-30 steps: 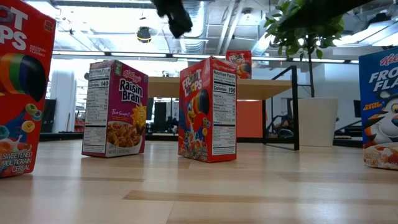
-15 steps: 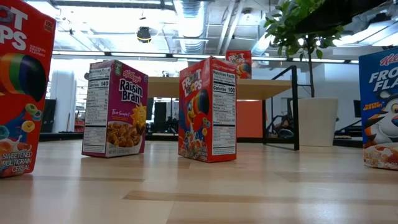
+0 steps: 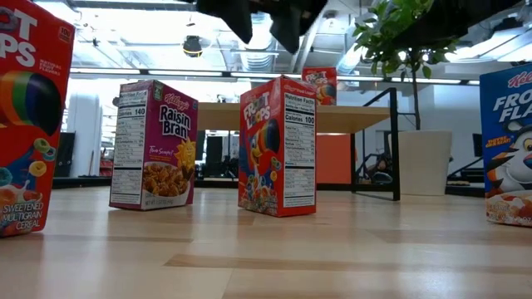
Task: Stack cereal on shelf
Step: Put the top red center cereal box on the shelf aligned with the other red cereal box
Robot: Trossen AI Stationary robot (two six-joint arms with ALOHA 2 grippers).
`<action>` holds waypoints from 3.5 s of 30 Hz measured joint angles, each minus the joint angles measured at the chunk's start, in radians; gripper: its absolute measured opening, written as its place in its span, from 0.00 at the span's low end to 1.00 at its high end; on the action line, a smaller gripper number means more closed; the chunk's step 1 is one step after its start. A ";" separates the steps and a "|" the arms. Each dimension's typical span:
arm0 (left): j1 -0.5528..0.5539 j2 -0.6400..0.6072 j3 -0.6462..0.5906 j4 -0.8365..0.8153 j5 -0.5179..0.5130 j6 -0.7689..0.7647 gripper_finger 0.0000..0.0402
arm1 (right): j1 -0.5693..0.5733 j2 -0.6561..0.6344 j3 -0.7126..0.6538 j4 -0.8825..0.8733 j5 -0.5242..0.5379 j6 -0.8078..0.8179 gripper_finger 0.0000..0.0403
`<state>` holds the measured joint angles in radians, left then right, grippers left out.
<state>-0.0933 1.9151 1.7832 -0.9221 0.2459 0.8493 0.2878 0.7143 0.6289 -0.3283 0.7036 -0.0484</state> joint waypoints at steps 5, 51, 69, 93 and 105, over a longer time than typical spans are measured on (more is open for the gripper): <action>0.000 0.040 0.000 0.001 -0.029 0.033 0.64 | 0.000 0.000 0.000 -0.001 0.000 0.000 0.65; -0.007 0.137 0.022 -0.064 -0.131 0.002 0.43 | -0.002 0.000 0.000 -0.035 0.000 0.023 0.65; -0.018 0.131 0.179 -0.183 -0.192 -0.283 0.40 | -0.002 0.000 0.000 -0.035 0.003 0.028 0.65; 0.168 0.086 0.573 -0.346 -0.517 -0.442 0.40 | -0.050 0.000 0.000 -0.125 0.055 0.162 0.65; 0.354 0.101 0.573 -0.259 -0.387 -0.420 0.40 | -0.065 0.000 0.000 -0.122 0.054 0.164 0.65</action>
<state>0.2612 2.0156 2.3562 -1.1812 -0.1407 0.4294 0.2225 0.7139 0.6292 -0.4502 0.7572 0.1154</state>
